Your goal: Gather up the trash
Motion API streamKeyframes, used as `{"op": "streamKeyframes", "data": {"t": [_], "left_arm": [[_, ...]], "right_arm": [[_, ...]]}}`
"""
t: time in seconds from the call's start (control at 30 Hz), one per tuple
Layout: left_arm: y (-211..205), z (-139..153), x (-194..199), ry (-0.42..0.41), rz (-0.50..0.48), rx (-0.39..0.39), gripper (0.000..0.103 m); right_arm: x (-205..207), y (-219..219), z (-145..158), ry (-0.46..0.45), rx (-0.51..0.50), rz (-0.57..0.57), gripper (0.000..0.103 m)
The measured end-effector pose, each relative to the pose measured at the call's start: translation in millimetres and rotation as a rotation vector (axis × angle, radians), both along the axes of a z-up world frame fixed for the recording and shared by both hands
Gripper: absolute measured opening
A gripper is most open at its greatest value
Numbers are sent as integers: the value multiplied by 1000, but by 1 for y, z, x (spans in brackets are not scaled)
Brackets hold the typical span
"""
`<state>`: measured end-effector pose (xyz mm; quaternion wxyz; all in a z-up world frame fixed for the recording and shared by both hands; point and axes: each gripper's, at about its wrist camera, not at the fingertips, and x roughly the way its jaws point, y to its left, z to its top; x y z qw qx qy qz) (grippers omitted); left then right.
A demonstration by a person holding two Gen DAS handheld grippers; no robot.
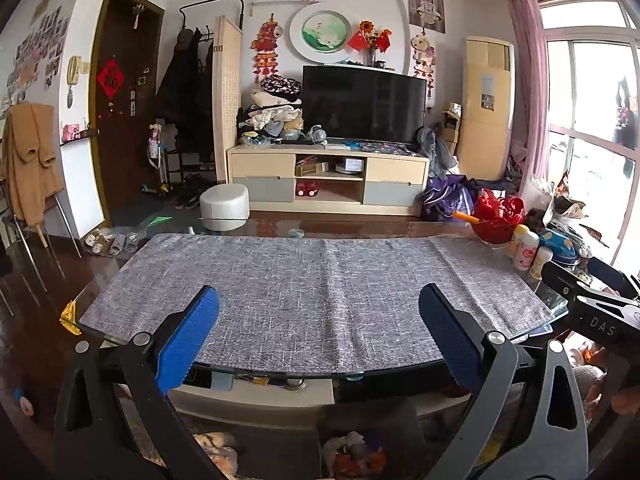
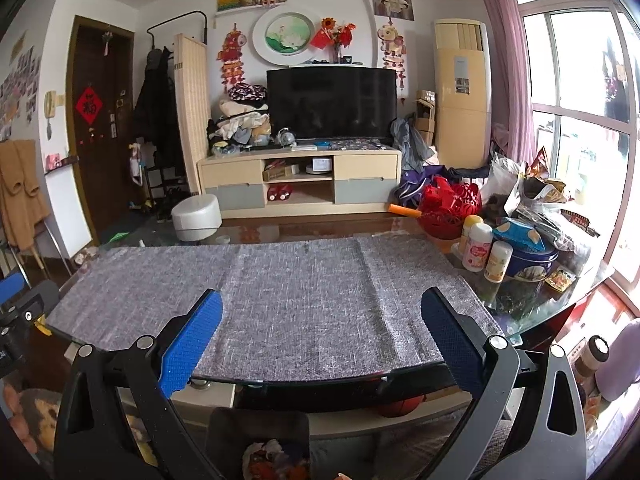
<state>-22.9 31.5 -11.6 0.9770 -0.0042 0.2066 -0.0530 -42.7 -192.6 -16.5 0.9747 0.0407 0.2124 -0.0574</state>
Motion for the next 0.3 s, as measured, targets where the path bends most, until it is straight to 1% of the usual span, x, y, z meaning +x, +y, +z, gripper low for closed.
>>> {"op": "streamKeyframes", "data": {"t": [0.13, 0.3], "left_arm": [[0, 0, 3, 13, 7, 9, 95], [-2, 0, 3, 8, 17, 33, 95]], "right_arm": [[1, -2, -1, 4, 2, -1, 100], [1, -2, -1, 8, 5, -1, 100]]}}
